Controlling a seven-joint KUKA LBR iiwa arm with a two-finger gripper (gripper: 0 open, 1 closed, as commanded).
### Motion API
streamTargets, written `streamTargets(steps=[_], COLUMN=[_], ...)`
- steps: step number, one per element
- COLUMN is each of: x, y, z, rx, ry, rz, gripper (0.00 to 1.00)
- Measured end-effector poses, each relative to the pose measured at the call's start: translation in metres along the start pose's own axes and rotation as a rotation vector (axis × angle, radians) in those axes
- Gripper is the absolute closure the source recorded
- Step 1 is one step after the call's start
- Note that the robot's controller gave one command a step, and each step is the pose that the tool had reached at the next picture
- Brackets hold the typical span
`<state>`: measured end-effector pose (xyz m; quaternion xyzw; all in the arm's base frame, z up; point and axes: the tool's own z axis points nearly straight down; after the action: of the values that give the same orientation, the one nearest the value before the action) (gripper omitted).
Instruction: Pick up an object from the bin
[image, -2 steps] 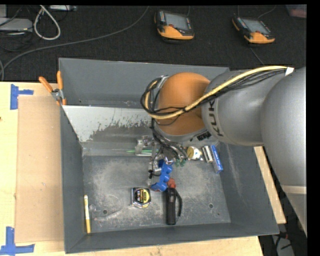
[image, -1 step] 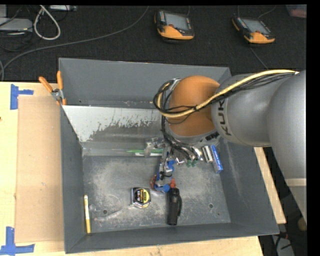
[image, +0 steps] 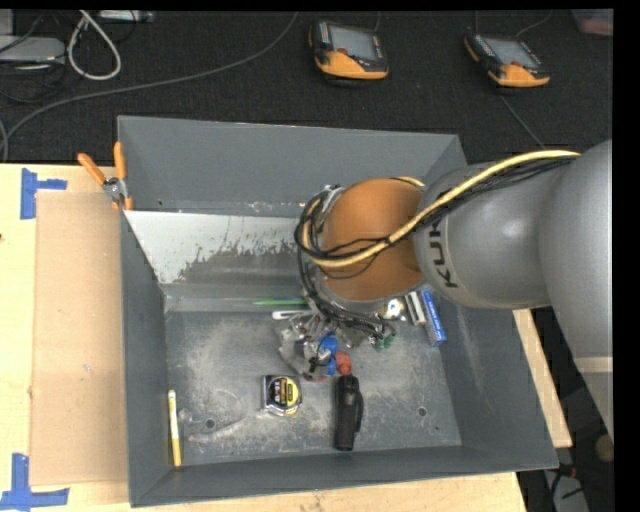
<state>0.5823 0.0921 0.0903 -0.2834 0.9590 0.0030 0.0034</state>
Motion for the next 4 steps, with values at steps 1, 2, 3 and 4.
streamTargets(steps=[1, 2, 3, 4], x=[0.0, 0.024, 0.036, 0.036], y=[0.0, -0.027, -0.044, -0.074], z=[0.0, 0.009, 0.013, -0.038], rx=[0.0, -0.001, -0.001, -0.006], ry=[0.0, -0.002, -0.012, -0.003], rz=[0.001, -0.074, -0.149, -0.153], gripper=[1.0, 1.0, 1.0, 1.0])
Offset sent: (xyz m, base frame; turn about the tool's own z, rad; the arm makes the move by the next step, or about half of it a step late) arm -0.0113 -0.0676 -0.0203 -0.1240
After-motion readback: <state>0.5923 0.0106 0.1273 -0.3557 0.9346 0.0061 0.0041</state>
